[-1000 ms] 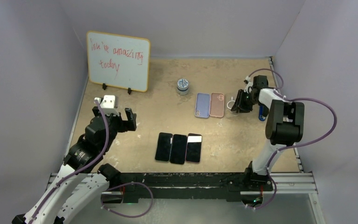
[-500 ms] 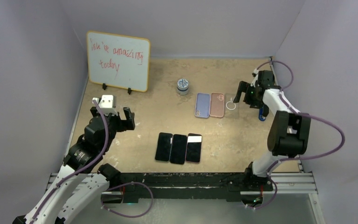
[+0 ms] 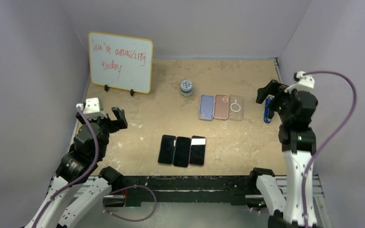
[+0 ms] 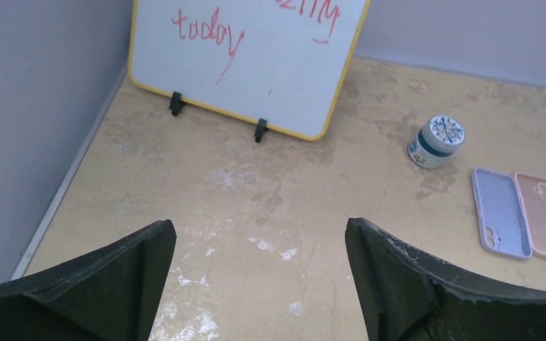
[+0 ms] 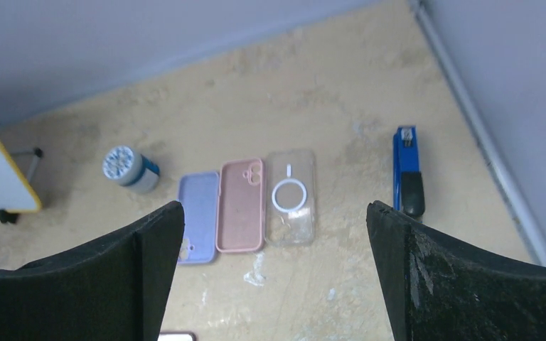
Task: Take the phone out of the phone case
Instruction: Reset both arms
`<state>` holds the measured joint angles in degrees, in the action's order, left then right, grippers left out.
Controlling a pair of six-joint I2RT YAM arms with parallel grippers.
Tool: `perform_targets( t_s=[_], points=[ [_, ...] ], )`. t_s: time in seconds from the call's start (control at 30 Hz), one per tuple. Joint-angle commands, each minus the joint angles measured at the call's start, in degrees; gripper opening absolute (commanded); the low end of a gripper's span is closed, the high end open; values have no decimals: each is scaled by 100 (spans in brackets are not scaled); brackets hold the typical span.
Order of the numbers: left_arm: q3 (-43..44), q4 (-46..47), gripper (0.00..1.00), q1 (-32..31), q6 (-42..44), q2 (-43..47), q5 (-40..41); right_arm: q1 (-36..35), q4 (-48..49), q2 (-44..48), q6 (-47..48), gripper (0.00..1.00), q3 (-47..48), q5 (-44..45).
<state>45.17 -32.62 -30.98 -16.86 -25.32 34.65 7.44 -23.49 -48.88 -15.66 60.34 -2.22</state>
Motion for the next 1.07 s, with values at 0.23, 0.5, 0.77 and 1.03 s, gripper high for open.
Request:
perform_targets(
  t_s=[0.23,0.5,0.77,1.03],
  points=[
    [673,282,96,36,374,519,500,-232,0,3058,478,99,-525,1291],
    [-171,793,96,34,236,1442,722,-481,472,3833,544,99,-1578,1457],
    [-647,1173,95,35,529,1839,893,-700,909,4605,668,99,-2152,1566],
    [-790,1264,95,31,620,1677,806,-700,953,4758,679,99,-2214,1496]
  ],
)
